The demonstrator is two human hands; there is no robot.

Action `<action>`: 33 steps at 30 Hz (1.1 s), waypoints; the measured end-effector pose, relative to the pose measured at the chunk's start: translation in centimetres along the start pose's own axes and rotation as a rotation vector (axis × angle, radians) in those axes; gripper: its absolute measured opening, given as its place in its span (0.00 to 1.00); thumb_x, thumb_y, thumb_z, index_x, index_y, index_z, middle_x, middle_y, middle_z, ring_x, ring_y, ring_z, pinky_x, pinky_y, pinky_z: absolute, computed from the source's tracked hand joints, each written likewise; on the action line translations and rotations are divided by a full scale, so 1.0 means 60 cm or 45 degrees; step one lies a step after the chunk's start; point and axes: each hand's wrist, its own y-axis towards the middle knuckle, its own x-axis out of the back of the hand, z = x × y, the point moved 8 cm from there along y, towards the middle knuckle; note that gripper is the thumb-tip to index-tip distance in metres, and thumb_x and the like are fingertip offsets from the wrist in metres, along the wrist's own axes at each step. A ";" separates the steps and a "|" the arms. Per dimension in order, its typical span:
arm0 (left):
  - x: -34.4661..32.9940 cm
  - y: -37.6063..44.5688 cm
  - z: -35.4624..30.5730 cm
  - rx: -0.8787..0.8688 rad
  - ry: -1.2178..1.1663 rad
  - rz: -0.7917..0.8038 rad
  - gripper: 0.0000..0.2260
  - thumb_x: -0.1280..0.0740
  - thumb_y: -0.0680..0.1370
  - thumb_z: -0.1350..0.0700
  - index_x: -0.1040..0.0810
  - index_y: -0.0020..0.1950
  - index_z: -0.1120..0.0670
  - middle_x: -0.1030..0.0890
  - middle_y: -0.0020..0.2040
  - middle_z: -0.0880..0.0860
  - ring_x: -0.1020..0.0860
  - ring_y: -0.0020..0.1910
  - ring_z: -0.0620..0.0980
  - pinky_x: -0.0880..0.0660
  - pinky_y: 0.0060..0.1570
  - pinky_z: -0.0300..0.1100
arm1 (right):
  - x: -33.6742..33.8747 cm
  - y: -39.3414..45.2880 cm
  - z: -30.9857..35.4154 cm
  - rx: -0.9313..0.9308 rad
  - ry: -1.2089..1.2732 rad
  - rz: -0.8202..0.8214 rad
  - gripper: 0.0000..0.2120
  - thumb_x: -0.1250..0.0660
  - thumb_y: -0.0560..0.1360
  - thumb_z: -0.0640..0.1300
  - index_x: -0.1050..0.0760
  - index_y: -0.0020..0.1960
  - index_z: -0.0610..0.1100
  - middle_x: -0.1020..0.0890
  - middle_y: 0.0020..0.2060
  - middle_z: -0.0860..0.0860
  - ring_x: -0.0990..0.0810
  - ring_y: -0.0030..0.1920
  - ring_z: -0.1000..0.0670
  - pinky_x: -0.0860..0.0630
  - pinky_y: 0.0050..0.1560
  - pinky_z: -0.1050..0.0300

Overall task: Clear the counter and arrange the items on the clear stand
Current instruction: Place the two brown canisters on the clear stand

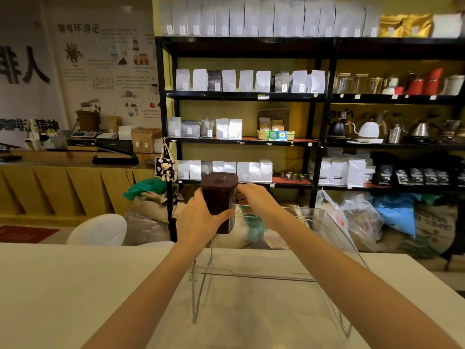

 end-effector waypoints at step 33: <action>-0.034 -0.437 -0.064 0.007 -0.396 0.952 0.41 0.23 0.66 0.57 0.42 0.73 0.48 0.29 0.68 0.48 0.29 0.66 0.48 0.31 0.67 0.48 | 0.121 -0.474 -0.154 0.127 -0.046 0.095 0.19 0.40 0.77 0.44 0.36 0.68 0.49 0.27 0.61 0.50 0.28 0.58 0.52 0.26 0.48 0.67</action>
